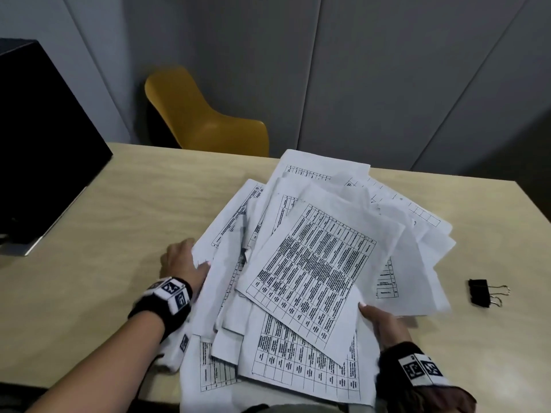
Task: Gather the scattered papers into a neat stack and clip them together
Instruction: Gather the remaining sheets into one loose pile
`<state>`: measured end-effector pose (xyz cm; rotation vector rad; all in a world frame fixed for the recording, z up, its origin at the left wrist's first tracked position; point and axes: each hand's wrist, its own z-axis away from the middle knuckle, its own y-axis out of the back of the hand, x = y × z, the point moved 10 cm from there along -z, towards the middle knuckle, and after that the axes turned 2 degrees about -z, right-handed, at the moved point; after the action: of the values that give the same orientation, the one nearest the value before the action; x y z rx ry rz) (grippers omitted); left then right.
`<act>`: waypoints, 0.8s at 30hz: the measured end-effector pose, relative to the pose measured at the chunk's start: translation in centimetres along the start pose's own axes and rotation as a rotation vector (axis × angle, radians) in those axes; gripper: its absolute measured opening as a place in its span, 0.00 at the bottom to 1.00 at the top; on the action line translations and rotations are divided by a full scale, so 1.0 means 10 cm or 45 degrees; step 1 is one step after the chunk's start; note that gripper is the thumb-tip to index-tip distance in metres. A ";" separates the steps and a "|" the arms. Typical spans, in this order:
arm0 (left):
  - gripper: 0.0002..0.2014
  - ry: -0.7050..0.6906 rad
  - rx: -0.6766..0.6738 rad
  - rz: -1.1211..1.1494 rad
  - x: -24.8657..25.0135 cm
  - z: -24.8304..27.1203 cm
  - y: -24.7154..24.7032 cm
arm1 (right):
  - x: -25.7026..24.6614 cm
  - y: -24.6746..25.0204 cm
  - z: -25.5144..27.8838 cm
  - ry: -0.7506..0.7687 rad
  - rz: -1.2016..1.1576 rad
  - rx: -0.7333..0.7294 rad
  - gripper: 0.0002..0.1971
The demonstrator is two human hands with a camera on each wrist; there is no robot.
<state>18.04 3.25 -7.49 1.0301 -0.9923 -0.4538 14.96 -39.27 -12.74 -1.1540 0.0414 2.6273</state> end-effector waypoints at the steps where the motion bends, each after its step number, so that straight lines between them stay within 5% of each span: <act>1: 0.31 0.111 -0.009 -0.017 -0.07 -0.08 0.02 | -0.01 0.00 0.00 -0.002 -0.008 0.000 0.23; 4: 0.27 0.305 -0.094 0.082 -0.17 -0.25 -0.04 | -0.01 -0.01 -0.01 -0.007 -0.028 -0.023 0.22; 10: 0.08 0.293 -0.200 0.163 -0.09 -0.31 -0.10 | 0.01 0.01 0.01 -0.022 -0.103 0.027 0.28; 14: 0.15 0.274 -0.249 0.205 0.01 -0.33 -0.09 | 0.01 0.01 -0.01 -0.020 -0.154 0.031 0.29; 19: 0.26 0.377 -0.379 0.416 -0.24 -0.27 -0.17 | 0.05 -0.06 0.00 -0.107 -0.176 -0.085 0.08; 24: 0.16 0.301 -0.453 0.749 -0.18 -0.04 -0.29 | 0.05 -0.06 -0.01 -0.122 -0.187 -0.081 0.09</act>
<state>17.79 3.36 -10.87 0.4261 -0.9092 -0.0137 14.86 -38.60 -13.10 -1.0087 -0.1414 2.5662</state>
